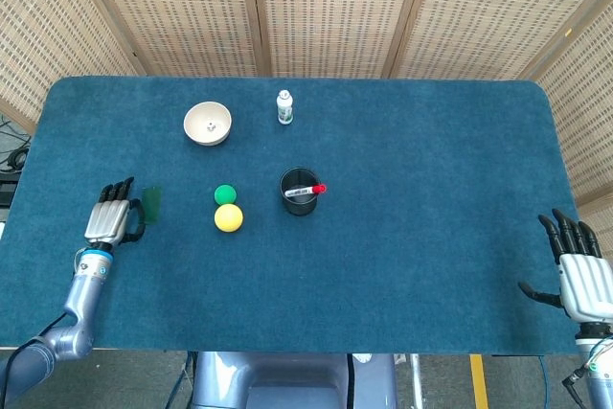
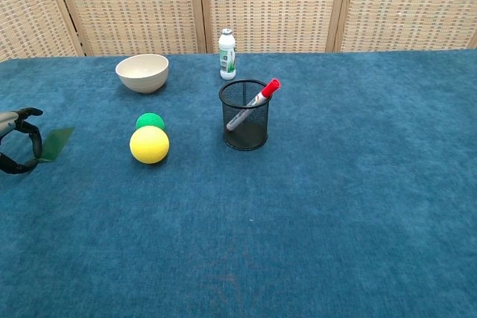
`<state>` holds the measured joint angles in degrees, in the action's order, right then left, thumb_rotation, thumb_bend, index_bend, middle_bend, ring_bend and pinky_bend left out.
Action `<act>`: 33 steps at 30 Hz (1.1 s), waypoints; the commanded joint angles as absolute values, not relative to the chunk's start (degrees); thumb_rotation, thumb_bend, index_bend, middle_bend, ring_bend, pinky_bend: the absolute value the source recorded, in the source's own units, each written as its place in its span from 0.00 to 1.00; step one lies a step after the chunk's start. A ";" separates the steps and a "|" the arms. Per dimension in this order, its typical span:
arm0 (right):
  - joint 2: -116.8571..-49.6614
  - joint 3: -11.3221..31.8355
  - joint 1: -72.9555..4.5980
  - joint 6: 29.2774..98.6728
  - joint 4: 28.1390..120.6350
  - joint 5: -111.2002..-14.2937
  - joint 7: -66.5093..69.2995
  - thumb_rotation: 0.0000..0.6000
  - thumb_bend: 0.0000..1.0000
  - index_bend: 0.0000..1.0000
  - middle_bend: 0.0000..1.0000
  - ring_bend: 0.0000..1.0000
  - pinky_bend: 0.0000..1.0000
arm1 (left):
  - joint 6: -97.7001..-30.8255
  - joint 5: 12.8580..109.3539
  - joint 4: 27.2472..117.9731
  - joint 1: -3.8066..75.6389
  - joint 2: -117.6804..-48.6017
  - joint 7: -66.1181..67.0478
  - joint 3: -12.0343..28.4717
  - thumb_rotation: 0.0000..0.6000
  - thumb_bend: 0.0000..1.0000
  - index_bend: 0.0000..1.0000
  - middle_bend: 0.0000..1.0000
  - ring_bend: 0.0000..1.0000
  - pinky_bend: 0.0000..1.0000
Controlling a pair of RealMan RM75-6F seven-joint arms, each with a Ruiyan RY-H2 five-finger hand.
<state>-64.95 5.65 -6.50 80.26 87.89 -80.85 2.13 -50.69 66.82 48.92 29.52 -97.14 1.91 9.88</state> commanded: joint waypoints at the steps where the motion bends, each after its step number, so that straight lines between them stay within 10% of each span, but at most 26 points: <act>1: -64.93 5.65 -6.49 80.26 87.86 -80.85 2.15 1.00 0.00 0.00 0.00 0.00 0.00 | -50.78 66.73 48.70 29.54 -97.35 2.05 9.98 1.00 0.38 0.56 0.00 0.00 0.00; 33: -64.93 5.63 -6.54 80.15 87.86 -80.80 2.26 1.00 0.00 0.00 0.00 0.00 0.00 | -50.03 65.84 48.39 30.14 -97.64 3.13 10.83 1.00 0.50 0.65 0.00 0.00 0.00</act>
<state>-64.93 5.63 -6.54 80.15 87.86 -80.80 2.25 -50.04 65.84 48.38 30.14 -97.64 3.13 10.83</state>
